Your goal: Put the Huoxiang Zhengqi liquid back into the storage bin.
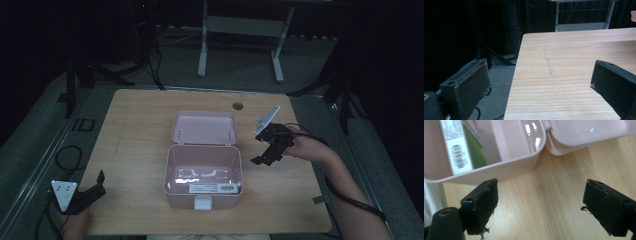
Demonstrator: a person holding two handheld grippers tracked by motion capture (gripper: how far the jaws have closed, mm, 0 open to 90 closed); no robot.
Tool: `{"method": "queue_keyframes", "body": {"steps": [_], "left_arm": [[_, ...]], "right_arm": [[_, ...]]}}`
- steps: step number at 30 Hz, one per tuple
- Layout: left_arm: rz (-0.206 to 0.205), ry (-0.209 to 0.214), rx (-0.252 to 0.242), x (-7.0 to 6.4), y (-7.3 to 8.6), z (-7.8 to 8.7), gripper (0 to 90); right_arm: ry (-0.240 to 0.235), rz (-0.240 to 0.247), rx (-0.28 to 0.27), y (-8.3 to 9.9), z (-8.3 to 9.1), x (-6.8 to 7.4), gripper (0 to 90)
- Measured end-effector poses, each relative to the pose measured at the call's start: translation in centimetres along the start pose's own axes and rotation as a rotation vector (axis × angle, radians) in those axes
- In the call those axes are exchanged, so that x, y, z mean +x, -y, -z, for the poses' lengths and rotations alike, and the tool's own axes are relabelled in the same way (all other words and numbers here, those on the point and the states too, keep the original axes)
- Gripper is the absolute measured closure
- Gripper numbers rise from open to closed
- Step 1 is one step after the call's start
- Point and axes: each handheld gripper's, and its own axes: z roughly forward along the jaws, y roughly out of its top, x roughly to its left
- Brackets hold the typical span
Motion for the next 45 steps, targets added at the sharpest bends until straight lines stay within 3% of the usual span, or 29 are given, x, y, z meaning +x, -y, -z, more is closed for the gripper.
{"method": "queue_keyframes", "body": {"steps": [2, 6, 11, 13, 15, 19, 27, 31, 40, 45], "left_arm": [[0.000, -0.001, 0.000, 0.0, 0.0, 0.0, 2.2], [0.002, 0.000, 0.000, 0.0, 0.0, 0.0, 2.2], [0.002, -0.001, -0.001, 0.0, 0.0, 0.0, 2.2], [0.004, 0.002, -0.001, 0.1, 0.0, 0.0, 2.2], [0.003, 0.001, -0.001, 0.1, 0.0, 0.0, 2.2], [0.004, 0.003, -0.002, 0.1, 0.0, 0.0, 2.2], [0.002, 0.000, -0.004, 0.0, 0.0, 0.0, 2.2], [0.001, 0.001, -0.002, 0.0, 0.0, 0.0, 2.2], [0.002, 0.003, -0.003, 0.0, 0.0, 0.0, 2.2], [0.003, 0.004, -0.005, 0.0, 0.0, 0.1, 2.2]], "right_arm": [[0.000, -0.016, -0.037, 0.7, -1.1, -0.2, 12.4], [0.047, -0.069, -0.131, 2.2, -3.0, -0.7, 11.8], [0.100, -0.167, -0.315, 4.4, -4.8, -1.6, 11.8], [0.174, -0.193, -0.355, 5.2, -5.8, -1.8, 11.8], [0.211, -0.225, -0.386, 6.1, -6.8, -2.0, 11.8], [0.297, -0.275, -0.427, 7.5, -8.8, -2.3, 11.8], [0.316, -0.381, -0.474, 9.8, -11.3, -2.6, 12.0], [0.364, -0.422, -0.503, 10.9, -11.4, -2.7, 12.1], [0.416, -0.483, -0.513, 13.2, -10.2, -3.0, 12.7], [0.403, -0.513, -0.538, 14.6, -9.3, -3.0, 13.0]]}}
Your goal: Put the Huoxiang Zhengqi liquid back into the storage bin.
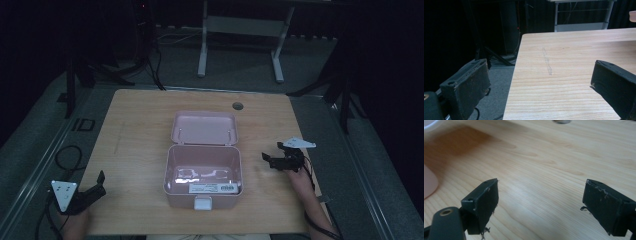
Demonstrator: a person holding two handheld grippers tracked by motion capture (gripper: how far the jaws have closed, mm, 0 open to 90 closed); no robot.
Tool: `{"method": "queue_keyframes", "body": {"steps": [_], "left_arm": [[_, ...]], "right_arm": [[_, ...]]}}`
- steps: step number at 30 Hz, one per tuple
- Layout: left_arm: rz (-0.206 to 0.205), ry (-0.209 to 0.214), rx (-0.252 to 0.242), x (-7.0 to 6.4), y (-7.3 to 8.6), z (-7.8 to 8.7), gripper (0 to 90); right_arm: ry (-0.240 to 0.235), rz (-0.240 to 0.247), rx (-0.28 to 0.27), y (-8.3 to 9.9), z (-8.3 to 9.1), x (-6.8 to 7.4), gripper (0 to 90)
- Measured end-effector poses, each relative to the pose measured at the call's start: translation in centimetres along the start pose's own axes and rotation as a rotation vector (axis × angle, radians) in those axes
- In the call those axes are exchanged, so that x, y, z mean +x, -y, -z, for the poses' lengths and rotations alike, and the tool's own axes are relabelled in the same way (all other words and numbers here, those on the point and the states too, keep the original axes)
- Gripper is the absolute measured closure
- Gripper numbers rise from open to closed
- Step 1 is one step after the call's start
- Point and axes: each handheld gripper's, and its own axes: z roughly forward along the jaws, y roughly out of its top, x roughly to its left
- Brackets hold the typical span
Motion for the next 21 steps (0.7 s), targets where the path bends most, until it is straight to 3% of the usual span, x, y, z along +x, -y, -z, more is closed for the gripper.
{"method": "queue_keyframes", "body": {"steps": [4, 9, 15, 21], "left_arm": [[-0.002, -0.002, 0.003, 0.0, 0.0, 0.0, 2.2], [-0.001, 0.000, 0.001, 0.0, 0.0, 0.0, 2.2], [-0.003, -0.001, 0.002, 0.0, 0.0, 0.0, 2.2], [-0.005, -0.002, 0.004, -0.1, 0.0, -0.1, 2.2]], "right_arm": [[0.024, -0.027, -0.028, 0.3, 1.2, -0.6, 13.2], [0.091, -0.047, -0.025, 0.7, 2.1, -1.3, 13.3], [0.117, -0.114, -0.040, 1.7, 3.3, -2.0, 13.3], [0.176, -0.121, -0.029, 2.8, 4.2, -2.4, 13.3]]}}
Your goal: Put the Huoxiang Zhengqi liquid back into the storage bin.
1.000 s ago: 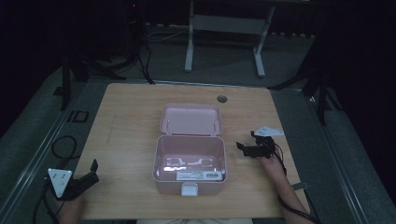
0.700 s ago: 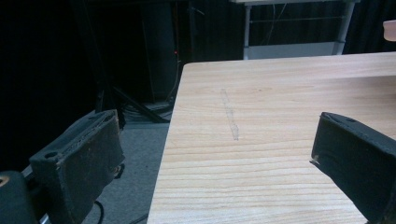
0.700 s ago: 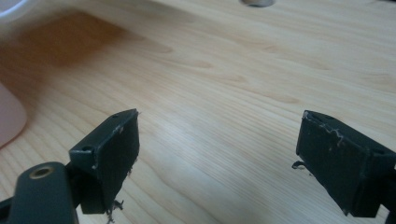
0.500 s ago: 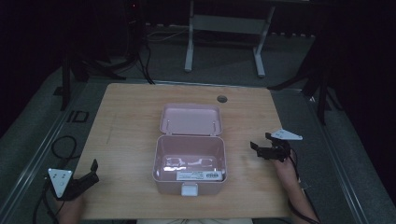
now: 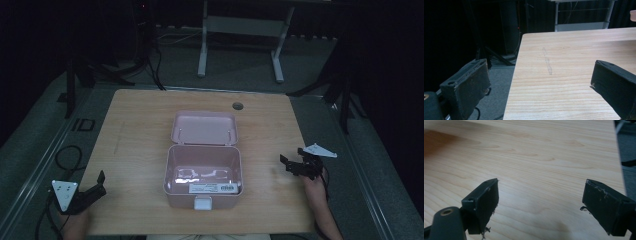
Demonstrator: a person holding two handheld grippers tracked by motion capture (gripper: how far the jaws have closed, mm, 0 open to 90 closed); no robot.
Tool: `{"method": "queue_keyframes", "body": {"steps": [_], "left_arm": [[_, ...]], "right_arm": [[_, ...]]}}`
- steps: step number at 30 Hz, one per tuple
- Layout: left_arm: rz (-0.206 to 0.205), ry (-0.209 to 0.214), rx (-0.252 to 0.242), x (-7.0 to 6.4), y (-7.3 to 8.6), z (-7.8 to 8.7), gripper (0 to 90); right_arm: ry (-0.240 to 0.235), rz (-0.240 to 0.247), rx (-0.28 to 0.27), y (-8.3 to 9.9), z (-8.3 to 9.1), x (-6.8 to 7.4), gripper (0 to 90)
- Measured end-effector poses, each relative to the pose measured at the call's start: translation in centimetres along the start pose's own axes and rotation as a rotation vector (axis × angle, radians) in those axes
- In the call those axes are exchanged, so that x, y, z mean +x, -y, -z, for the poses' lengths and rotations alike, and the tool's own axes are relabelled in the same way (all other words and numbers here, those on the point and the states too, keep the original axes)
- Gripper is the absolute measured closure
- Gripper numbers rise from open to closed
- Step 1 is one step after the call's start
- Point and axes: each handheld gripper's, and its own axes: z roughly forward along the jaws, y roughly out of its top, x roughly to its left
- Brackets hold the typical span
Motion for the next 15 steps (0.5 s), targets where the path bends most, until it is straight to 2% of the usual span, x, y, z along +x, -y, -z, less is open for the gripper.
{"method": "queue_keyframes", "body": {"steps": [7, 9, 12, 15], "left_arm": [[0.003, -0.004, -0.001, 0.1, 0.0, 0.0, 2.2], [0.003, -0.001, -0.001, 0.0, 0.0, 0.0, 2.2], [0.002, 0.000, 0.000, 0.0, 0.0, 0.0, 2.2], [0.003, -0.002, -0.002, 0.1, 0.0, 0.0, 2.2]], "right_arm": [[0.028, -0.025, -0.030, 0.7, 0.9, -0.2, 13.4], [0.052, -0.037, -0.047, 0.9, 1.1, -0.4, 13.3], [0.048, -0.066, -0.068, 1.1, 1.4, -0.9, 13.3], [0.058, -0.062, -0.079, 1.2, 1.6, -1.0, 13.4]]}}
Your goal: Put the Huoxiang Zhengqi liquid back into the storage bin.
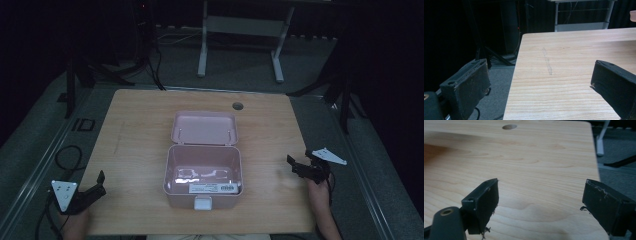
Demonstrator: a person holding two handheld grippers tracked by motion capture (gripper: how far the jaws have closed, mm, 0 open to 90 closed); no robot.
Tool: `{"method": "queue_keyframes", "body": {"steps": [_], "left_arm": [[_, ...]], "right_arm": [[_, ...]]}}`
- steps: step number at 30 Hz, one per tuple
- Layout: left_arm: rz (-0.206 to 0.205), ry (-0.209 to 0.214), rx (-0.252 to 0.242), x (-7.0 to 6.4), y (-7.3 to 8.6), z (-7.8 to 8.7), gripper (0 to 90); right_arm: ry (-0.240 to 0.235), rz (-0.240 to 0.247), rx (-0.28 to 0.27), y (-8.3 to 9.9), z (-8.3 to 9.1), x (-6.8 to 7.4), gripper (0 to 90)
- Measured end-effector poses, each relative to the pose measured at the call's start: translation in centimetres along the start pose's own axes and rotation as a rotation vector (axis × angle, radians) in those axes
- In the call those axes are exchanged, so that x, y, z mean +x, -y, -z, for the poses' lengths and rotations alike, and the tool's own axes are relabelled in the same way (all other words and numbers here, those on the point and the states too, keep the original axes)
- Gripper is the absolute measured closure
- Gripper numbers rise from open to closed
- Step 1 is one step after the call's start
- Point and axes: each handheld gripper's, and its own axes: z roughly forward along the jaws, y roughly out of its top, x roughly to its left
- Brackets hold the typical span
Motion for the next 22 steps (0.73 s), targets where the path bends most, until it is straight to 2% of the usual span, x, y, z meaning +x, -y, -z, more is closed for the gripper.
{"method": "queue_keyframes", "body": {"steps": [3, 6, 13, 18, 22], "left_arm": [[0.002, 0.000, 0.001, 0.08, 0.00, 0.00, 2.2], [0.003, 0.001, 0.001, 0.07, 0.00, 0.01, 2.2], [0.005, 0.000, -0.002, 0.08, 0.01, 0.05, 2.2], [0.005, 0.000, 0.000, 0.08, 0.02, 0.05, 2.2], [0.004, 0.000, 0.000, 0.07, 0.02, 0.05, 2.2]], "right_arm": [[0.016, 0.002, -0.008, 0.16, 0.34, -0.24, 13.3], [0.013, -0.001, -0.016, 0.38, 0.35, -0.33, 13.6], [0.005, 0.025, 0.015, 0.53, -0.08, -0.11, 13.6], [0.010, 0.006, 0.009, 0.59, -0.04, -0.36, 13.6], [0.017, 0.019, 0.028, 0.62, -0.21, -0.28, 13.5]]}}
